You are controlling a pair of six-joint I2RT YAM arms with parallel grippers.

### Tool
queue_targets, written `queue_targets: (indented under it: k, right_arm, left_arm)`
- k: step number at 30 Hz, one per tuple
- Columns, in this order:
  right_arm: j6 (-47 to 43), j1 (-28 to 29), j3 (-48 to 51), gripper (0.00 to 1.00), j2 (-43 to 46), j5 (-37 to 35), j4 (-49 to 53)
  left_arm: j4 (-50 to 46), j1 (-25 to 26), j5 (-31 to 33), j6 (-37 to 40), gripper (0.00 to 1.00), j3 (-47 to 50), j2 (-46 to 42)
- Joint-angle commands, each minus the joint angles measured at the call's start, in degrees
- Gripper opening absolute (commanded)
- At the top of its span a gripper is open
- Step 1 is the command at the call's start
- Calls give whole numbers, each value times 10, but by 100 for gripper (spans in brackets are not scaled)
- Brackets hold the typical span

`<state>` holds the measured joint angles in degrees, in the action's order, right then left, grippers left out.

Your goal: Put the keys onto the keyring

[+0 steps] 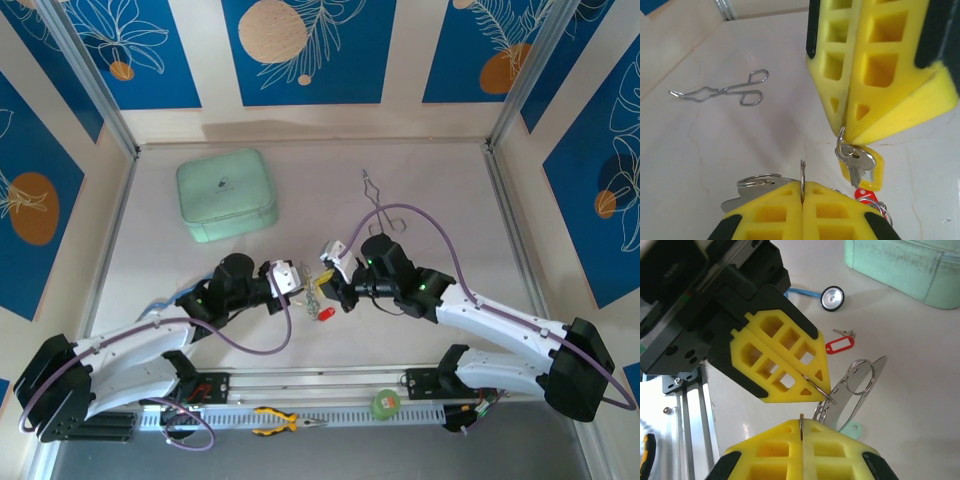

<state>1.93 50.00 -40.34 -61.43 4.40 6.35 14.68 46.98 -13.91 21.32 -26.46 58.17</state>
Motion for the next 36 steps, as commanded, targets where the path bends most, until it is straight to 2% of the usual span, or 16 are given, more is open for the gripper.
queue_targets:
  k: [1,10,36]
  right_arm:
    - [-13,6,5,0,-8,-19,-18]
    - [-16,11,2,0,-18,-47,-27]
    - [-21,11,-1,0,-28,-26,-38]
  left_arm:
    - [39,6,2,19,0,4,-6]
    - [7,6,-21,9,0,-11,0]
    - [3,6,-34,6,0,-15,5]
